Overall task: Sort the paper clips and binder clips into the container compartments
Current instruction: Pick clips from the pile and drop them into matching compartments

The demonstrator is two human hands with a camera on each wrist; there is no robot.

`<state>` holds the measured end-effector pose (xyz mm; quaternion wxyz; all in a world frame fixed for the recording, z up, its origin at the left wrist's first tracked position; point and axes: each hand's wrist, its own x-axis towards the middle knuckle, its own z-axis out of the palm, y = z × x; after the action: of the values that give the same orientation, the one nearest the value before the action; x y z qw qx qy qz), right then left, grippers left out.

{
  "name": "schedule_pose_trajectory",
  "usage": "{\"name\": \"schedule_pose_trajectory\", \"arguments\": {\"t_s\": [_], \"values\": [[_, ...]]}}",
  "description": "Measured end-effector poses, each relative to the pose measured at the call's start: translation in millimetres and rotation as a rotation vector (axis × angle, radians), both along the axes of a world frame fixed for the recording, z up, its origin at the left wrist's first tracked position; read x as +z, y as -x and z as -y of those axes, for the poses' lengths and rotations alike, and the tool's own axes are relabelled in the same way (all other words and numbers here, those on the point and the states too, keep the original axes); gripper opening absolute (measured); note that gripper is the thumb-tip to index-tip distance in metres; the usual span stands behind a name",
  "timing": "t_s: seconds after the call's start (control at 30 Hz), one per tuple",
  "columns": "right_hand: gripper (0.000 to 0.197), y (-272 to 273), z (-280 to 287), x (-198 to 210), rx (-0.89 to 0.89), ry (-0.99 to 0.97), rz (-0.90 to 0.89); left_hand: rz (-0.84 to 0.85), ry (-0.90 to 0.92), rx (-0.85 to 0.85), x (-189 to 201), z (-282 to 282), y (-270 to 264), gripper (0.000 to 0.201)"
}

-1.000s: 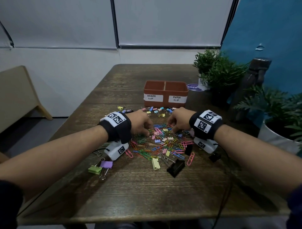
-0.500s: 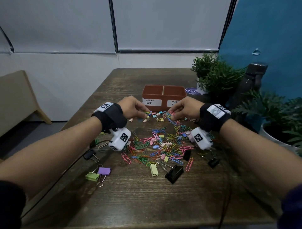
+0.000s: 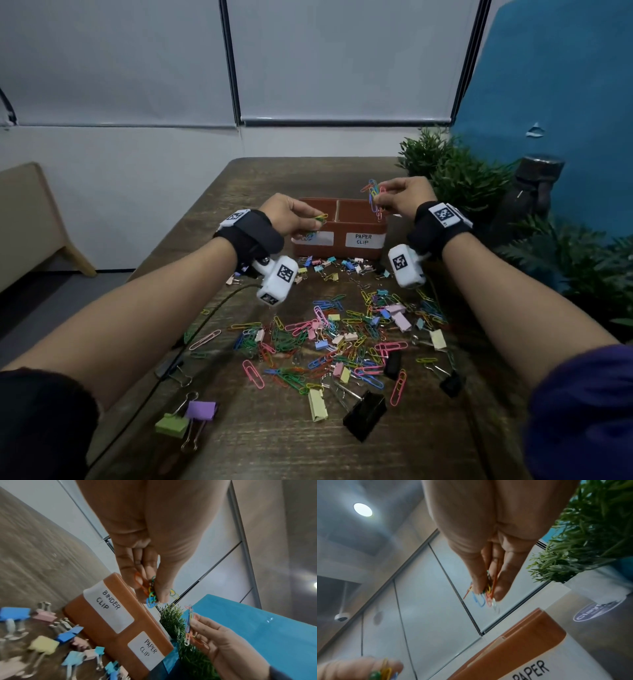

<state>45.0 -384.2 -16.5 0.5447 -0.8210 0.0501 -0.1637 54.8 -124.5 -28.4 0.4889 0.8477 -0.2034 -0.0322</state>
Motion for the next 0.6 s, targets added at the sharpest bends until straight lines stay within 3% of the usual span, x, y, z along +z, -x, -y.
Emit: {"name": "schedule_pose_trajectory", "arguments": {"t_s": [0.1, 0.23, 0.43, 0.6], "values": [[0.021, -20.5, 0.3, -6.7, -0.091, -0.012, 0.026, -0.041, 0.023, 0.025, 8.3, 16.4, -17.5, 0.015], [0.019, -36.0, -7.6, -28.0, -0.156, 0.18, 0.011, -0.055, -0.013, 0.046, 14.1, 40.3, -43.8, 0.018], [0.032, -36.5, -18.3, -40.0, -0.045, 0.366, -0.014, -0.01, -0.068, 0.149, 11.5, 77.4, -88.0, 0.017], [0.027, -26.6, -7.6, -35.1, -0.093, 0.308, -0.001, -0.035, -0.176, 0.186, 3.6, 98.9, -108.7, 0.02]]}}
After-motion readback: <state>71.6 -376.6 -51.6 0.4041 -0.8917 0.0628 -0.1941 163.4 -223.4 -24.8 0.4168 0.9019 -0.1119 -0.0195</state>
